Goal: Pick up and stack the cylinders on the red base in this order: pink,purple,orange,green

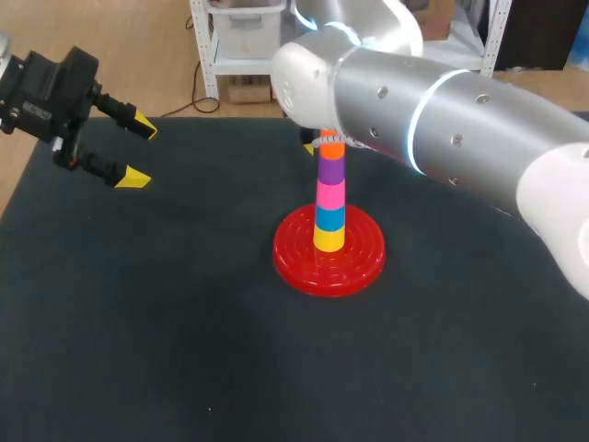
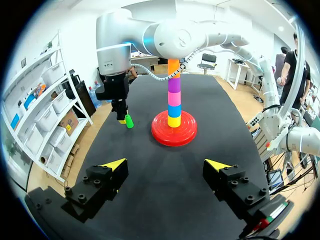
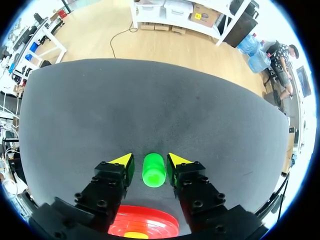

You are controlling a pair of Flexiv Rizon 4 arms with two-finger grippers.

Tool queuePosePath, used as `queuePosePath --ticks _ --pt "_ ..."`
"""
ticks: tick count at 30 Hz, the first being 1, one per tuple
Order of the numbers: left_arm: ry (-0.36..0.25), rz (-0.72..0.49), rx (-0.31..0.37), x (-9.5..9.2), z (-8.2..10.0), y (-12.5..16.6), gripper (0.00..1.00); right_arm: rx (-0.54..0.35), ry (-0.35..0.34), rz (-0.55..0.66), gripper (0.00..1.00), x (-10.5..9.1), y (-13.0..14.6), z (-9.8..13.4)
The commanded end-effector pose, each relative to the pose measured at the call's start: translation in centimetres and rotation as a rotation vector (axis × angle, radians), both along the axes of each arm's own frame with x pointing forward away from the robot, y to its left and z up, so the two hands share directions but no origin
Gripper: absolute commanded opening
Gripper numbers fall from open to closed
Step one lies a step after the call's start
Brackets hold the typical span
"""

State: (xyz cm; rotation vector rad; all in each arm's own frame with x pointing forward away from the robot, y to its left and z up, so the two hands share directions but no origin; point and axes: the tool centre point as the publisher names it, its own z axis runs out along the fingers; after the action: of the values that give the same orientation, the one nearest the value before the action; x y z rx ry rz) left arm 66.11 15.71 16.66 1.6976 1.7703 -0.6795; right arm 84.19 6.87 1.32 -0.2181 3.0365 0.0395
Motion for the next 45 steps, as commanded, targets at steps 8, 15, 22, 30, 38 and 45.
queuePosePath --ticks 8,15,22,30,38,45 --pt "-0.005 -0.001 -0.003 -0.1 -0.1 0.1 1.00 -0.015 0.093 -0.005 0.40 0.5 -0.3 0.0" --pt "-0.005 -0.001 -0.003 -0.1 -0.1 0.1 1.00 -0.015 0.096 -0.002 0.02 0.3 -0.1 -0.2" --pt "-0.005 -0.001 -0.003 -0.1 -0.1 0.1 1.00 -0.020 0.100 0.003 0.00 -0.1 0.0 -0.2" --pt "-0.005 -0.001 -0.003 -0.1 -0.1 0.1 1.00 -0.021 0.095 0.003 0.42 0.1 0.0 0.0" --pt "-0.005 -0.001 -0.003 -0.1 -0.1 0.1 1.00 -0.024 0.095 0.004 1.00 -0.2 0.1 0.1" --pt "-0.005 -0.001 -0.003 -0.1 -0.1 0.1 1.00 -0.024 0.098 0.006 0.81 -0.4 0.1 0.0"
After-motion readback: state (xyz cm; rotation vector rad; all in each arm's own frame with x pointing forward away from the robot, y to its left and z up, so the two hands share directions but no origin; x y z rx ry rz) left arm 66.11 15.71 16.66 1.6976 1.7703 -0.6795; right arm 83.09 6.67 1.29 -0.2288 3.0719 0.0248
